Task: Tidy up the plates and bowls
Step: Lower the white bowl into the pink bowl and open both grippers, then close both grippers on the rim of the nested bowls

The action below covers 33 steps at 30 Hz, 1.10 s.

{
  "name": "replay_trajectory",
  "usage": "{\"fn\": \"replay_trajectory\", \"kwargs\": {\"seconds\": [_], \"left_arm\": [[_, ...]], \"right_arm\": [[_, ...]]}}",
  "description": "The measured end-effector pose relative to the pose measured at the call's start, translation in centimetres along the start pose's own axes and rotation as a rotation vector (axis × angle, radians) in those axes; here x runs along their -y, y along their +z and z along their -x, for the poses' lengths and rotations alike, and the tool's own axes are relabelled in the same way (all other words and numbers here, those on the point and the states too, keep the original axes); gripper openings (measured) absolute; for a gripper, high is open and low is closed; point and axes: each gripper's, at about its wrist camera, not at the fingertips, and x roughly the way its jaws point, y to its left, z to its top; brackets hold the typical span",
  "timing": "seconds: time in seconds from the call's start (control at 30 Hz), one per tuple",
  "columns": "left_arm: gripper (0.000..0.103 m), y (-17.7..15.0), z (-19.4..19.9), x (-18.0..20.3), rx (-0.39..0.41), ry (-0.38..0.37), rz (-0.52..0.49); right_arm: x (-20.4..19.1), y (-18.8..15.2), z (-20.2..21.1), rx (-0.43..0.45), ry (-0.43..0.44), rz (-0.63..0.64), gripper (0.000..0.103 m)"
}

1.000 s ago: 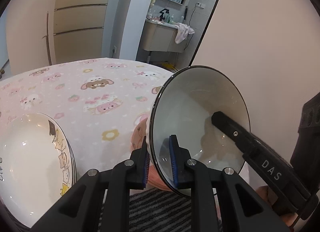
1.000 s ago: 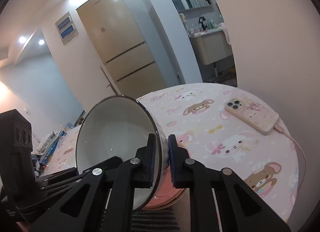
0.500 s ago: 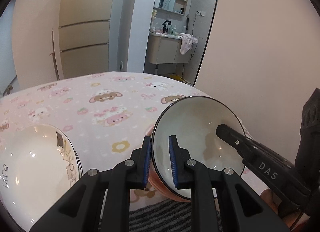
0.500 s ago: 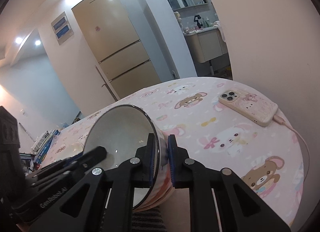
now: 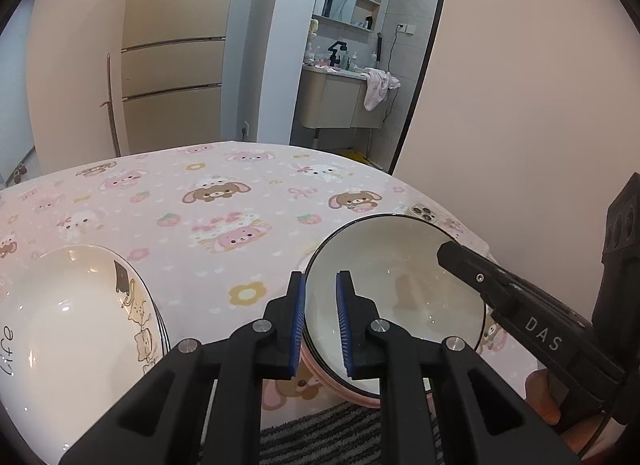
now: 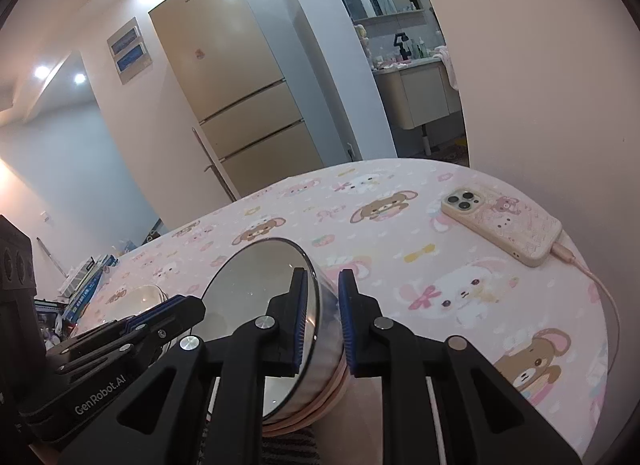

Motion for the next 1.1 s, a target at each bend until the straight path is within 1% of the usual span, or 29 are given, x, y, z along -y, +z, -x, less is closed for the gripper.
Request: {"fn": "replay_trajectory", "kwargs": {"seconds": [0.13,0.2,0.43,0.53,0.57,0.6,0.63,0.67,0.7,0.73,0.77,0.8,0.87,0.93,1.0,1.1], "left_arm": [[0.017,0.2,0.5,-0.4,0.023,0.013,0.015],[0.017,0.4,0.8,-0.7,0.039,0.019,0.029],[0.017,0.7,0.8,-1.8,0.043,0.029,0.061],[0.018,0.8,1.0,-1.9,0.049,0.029,0.063],[0.020,0.8,1.0,-2.0,0.049,0.033,0.060],[0.027,0.8,1.1,-2.0,0.050,0.034,0.061],[0.042,0.8,1.1,-2.1,0.053,0.038,0.065],[0.051,0.8,1.2,-2.1,0.060,0.044,0.072],[0.064,0.8,1.4,-2.2,0.075,0.050,0.079],[0.066,0.8,1.6,-2.3,0.087,0.054,0.080],[0.066,0.9,1.9,-2.2,0.097,0.057,0.071],[0.069,0.9,2.0,-2.1,0.103,0.057,0.063],[0.074,1.0,2.6,-1.8,0.129,0.063,0.045],[0.085,1.1,3.1,-1.5,0.164,0.066,0.029],[0.086,1.1,3.7,-1.3,0.201,0.073,0.017],[0.087,1.2,4.0,-1.3,0.218,0.063,0.013]], "right_arm": [[-0.1,0.6,0.6,0.031,-0.012,0.013,0.015],[-0.1,1.0,0.5,0.032,-0.012,0.020,0.013],[0.3,1.2,-0.9,-0.007,-0.018,0.023,0.013],[0.9,1.2,-1.7,-0.040,-0.004,-0.003,0.012],[1.1,1.2,-1.6,-0.043,0.002,-0.012,0.013],[1.2,1.1,-1.5,-0.043,0.004,-0.015,0.013],[1.3,1.1,-1.4,-0.037,0.003,-0.017,0.013],[1.4,1.1,-1.2,-0.031,0.001,-0.017,0.014],[1.4,1.2,-1.2,-0.034,0.004,-0.015,0.020],[1.6,1.2,-1.2,-0.046,0.013,-0.016,0.023],[1.7,1.3,-1.3,-0.056,0.025,-0.023,0.028],[1.9,1.3,-1.2,-0.062,0.040,-0.031,0.035],[2.0,1.4,-0.8,-0.059,0.057,-0.035,0.045],[1.9,1.5,-0.3,-0.043,0.046,-0.019,0.049],[1.7,1.7,0.3,-0.026,0.039,-0.004,0.056],[1.8,2.1,1.0,-0.020,0.060,-0.008,0.060]]}}
